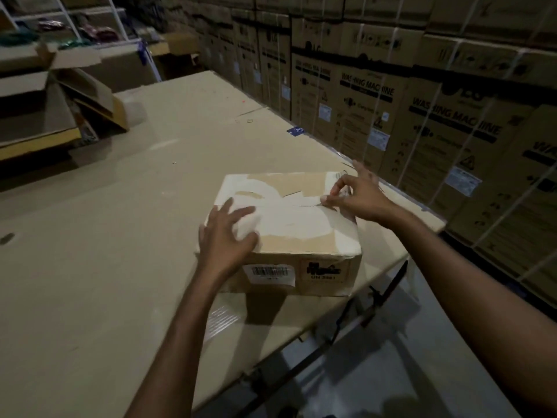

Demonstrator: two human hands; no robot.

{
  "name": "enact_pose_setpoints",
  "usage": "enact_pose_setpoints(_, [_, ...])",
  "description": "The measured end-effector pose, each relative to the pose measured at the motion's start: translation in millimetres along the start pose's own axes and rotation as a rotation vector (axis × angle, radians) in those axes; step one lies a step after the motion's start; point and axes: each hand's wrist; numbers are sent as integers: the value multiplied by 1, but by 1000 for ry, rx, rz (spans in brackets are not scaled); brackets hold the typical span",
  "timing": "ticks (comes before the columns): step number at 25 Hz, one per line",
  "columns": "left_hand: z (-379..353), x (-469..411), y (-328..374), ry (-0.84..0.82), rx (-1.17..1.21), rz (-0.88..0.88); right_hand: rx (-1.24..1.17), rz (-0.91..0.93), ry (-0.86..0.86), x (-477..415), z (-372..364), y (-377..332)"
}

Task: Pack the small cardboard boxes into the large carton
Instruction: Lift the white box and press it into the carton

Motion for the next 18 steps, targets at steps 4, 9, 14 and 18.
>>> enact_pose_setpoints(4, [-35, 47, 26, 2, -41, -216, -33, 8, -95, -20, 5, -7])
enact_pose_setpoints(9, [-25, 44, -3, 105, -86, -211, 94, -73, 58, -4, 4, 4])
enact_pose_setpoints(14, [-23, 66, 12, 77, 540, 283, -261, -187, -107, 33, 1, 7])
enact_pose_setpoints(18, [-24, 69, 30, 46, 673, 308, -380, -115, -110, 50, -15, 0])
Point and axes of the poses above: each hand's wrist, its own x-axis away from the middle knuckle, its own z-axis out of the back of the hand, y = z × x
